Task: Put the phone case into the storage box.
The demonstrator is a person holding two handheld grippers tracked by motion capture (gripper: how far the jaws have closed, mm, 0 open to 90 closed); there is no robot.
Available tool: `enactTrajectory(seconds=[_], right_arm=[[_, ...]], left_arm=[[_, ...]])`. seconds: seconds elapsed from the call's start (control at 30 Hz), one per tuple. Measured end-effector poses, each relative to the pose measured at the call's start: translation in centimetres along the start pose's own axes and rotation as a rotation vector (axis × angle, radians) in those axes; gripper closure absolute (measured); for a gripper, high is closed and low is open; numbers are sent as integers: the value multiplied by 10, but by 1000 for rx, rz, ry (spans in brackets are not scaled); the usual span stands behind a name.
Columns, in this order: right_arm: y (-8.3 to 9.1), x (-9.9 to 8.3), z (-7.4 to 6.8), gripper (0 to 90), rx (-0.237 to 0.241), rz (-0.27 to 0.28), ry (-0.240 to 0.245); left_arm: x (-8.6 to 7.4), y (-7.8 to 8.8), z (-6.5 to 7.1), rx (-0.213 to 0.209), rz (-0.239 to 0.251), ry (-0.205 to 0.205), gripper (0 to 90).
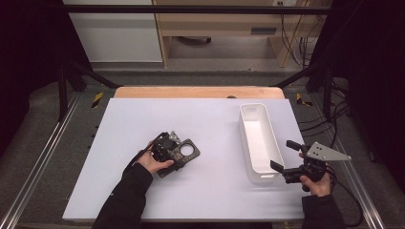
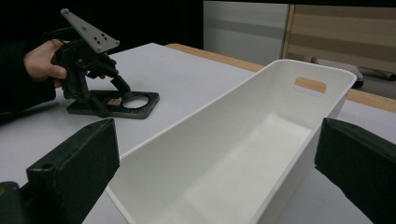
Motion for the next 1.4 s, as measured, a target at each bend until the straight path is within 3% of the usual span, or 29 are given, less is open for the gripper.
enactTrajectory(seconds=[0.3, 0.53, 1.0, 1.4], right_arm=[[0, 0, 0, 4, 2, -1, 0], [0, 0, -1, 4, 5, 2, 1], [1, 2, -3, 4, 17, -1, 17], [1, 6, -10, 4, 34, -5, 41]], left_arm=[[-1, 1, -2, 1, 9, 14, 117], [-1, 10, -1, -20, 44, 26, 117], [1, 35, 15, -10, 109, -29, 117], [-3, 54, 33, 26, 153, -88, 117]])
Point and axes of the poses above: each handheld gripper's, and its own axes: y roughly backward along the jaws, x roughly out of its top, z roughly to its right, the point moved 2 cm from there along -y, roughly forward along the jaws, and after that the axes turned 13 degrees about -z, right-handed, at the moved point
